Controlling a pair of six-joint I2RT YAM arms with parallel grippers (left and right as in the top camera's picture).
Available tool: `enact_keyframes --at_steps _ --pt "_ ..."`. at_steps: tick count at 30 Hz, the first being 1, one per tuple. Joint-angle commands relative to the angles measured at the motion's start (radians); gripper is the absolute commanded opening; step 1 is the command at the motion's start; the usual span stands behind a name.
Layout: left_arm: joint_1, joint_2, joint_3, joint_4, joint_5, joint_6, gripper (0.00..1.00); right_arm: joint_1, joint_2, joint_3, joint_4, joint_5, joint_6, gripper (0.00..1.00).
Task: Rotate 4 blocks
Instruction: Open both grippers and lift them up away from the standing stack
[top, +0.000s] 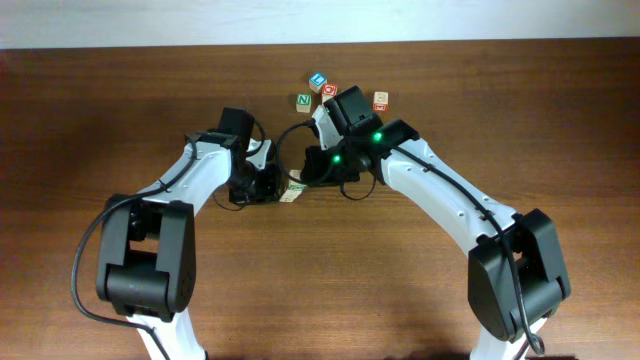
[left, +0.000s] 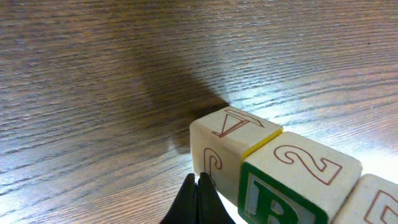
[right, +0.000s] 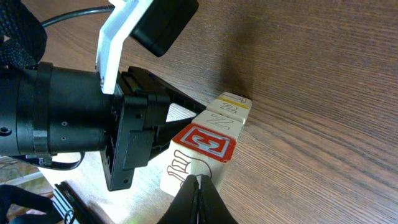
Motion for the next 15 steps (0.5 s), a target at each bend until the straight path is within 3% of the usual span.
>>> enact_keyframes --at_steps 1,10,15 --pt "-0.023 0.005 0.016 -0.006 0.077 0.01 0.0 0.019 0.01 -0.003 0.007 0.015 -0.007 0.04" --pt "-0.022 0.005 0.016 -0.013 0.071 0.01 0.0 0.019 0.018 -0.003 0.041 0.016 0.001 0.04" --pt "-0.017 0.005 0.017 -0.021 -0.005 0.009 0.0 0.019 0.019 -0.003 0.045 0.016 0.001 0.04"
